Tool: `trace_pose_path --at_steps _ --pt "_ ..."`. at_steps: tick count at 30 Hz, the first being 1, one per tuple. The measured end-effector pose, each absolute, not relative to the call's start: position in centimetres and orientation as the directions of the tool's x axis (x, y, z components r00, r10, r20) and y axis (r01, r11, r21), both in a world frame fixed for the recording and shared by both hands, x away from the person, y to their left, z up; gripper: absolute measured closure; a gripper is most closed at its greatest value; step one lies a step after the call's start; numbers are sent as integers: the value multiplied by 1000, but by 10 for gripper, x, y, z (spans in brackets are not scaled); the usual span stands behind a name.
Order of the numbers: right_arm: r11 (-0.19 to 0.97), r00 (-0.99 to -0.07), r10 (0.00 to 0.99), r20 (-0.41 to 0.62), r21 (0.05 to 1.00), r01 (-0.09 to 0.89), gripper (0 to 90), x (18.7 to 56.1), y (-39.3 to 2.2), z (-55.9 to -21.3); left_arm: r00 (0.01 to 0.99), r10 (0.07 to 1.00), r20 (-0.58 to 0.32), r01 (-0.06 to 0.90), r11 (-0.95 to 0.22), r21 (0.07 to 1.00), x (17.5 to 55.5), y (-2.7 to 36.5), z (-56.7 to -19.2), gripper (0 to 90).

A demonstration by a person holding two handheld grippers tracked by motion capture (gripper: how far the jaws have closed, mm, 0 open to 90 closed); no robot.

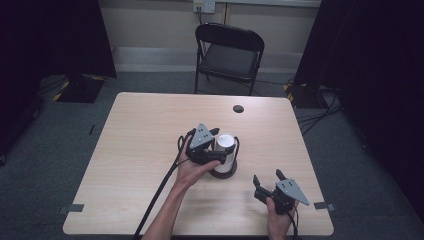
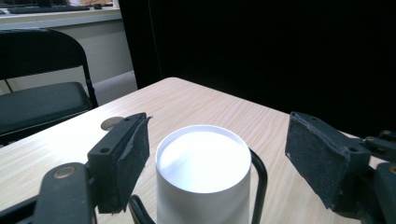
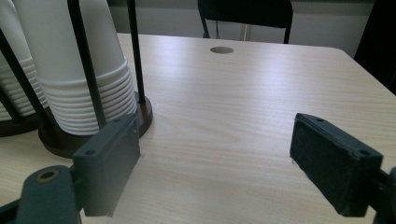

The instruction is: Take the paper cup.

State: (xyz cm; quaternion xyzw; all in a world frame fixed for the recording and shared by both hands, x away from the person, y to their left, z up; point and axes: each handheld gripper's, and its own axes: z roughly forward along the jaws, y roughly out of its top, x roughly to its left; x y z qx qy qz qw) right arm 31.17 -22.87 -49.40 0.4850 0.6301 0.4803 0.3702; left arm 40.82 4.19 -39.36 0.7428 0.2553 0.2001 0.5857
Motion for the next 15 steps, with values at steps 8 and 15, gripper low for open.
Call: trace_pose_path --at_steps 8,15 --pt "65 -257 966 0 967 247 156 311 -229 -494 783 623 -2 162 -200 966 417 39 -399 248" --pt "59 -254 967 5 968 243 156 310 -230 -494 791 612 20 167 -247 955 421 32 -404 270"
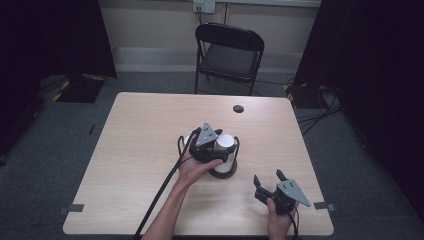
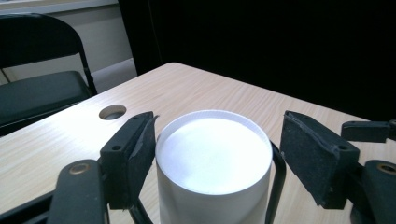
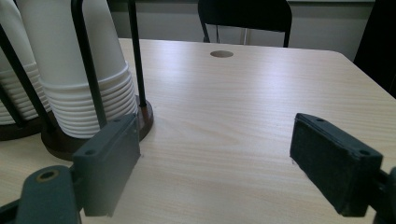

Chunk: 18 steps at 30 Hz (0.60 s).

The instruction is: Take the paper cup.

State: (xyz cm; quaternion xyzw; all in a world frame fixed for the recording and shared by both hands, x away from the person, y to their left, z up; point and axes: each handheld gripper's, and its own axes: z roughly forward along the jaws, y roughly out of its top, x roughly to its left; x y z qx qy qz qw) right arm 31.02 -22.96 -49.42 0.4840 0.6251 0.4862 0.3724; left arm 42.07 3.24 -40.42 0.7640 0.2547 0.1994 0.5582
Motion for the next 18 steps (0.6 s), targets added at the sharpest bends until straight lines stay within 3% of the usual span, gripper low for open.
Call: trace_pose_path --at_steps 10,18 --pt "61 -262 965 4 969 238 155 310 -230 -494 791 609 61 163 -304 939 425 28 -411 321" --pt "63 -258 966 0 970 236 155 309 -229 -494 793 607 52 155 -284 946 424 30 -409 337"
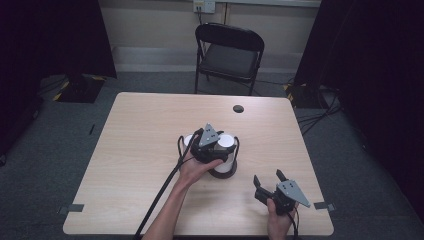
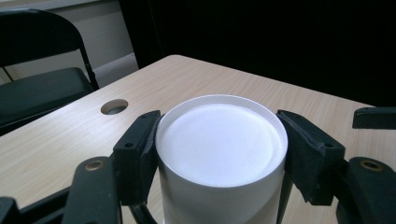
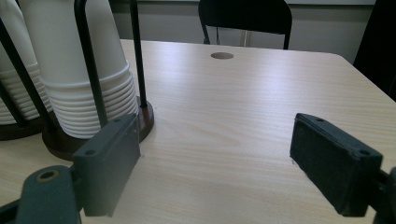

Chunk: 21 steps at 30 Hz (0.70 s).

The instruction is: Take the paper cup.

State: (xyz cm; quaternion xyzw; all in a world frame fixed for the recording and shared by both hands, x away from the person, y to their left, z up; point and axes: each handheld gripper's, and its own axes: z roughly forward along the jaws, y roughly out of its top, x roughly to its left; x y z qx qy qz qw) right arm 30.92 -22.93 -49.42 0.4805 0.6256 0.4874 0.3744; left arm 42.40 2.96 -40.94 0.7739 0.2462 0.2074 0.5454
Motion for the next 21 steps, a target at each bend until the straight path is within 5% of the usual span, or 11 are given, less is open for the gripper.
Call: trace_pose_path --at_steps 21 --pt "61 -256 967 1 971 233 155 309 -229 -494 770 638 -17 174 -184 968 421 37 -399 341"
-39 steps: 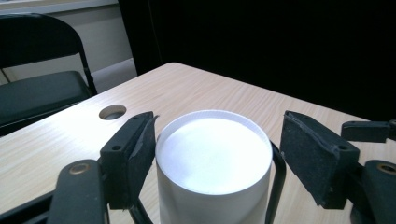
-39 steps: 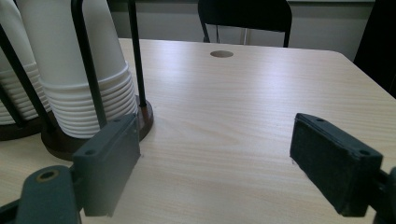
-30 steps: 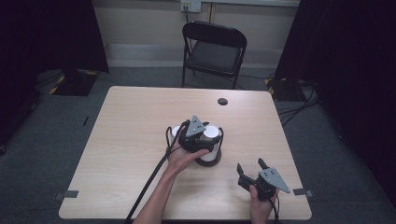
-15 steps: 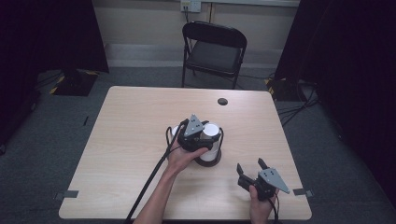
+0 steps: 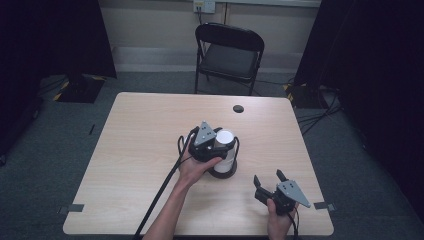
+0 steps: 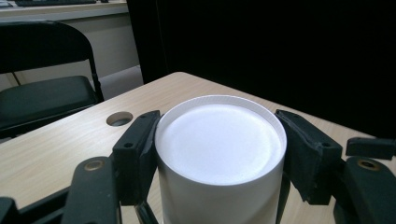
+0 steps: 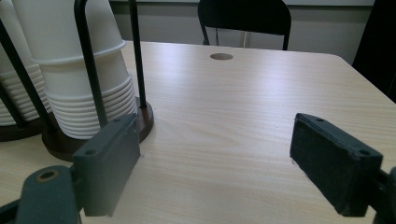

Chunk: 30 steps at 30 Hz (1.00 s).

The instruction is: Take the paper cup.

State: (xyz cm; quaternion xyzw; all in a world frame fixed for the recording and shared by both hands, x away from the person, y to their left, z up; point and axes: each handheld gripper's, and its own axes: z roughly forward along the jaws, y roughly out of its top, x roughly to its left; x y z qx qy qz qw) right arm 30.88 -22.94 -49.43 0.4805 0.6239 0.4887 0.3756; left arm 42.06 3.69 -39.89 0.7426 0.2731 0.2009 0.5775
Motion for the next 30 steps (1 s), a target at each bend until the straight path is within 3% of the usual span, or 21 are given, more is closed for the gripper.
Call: trace_pose_path --at_steps 30 --pt "48 -254 967 11 973 225 155 308 -230 -495 751 660 -10 118 -119 986 412 46 -376 342"
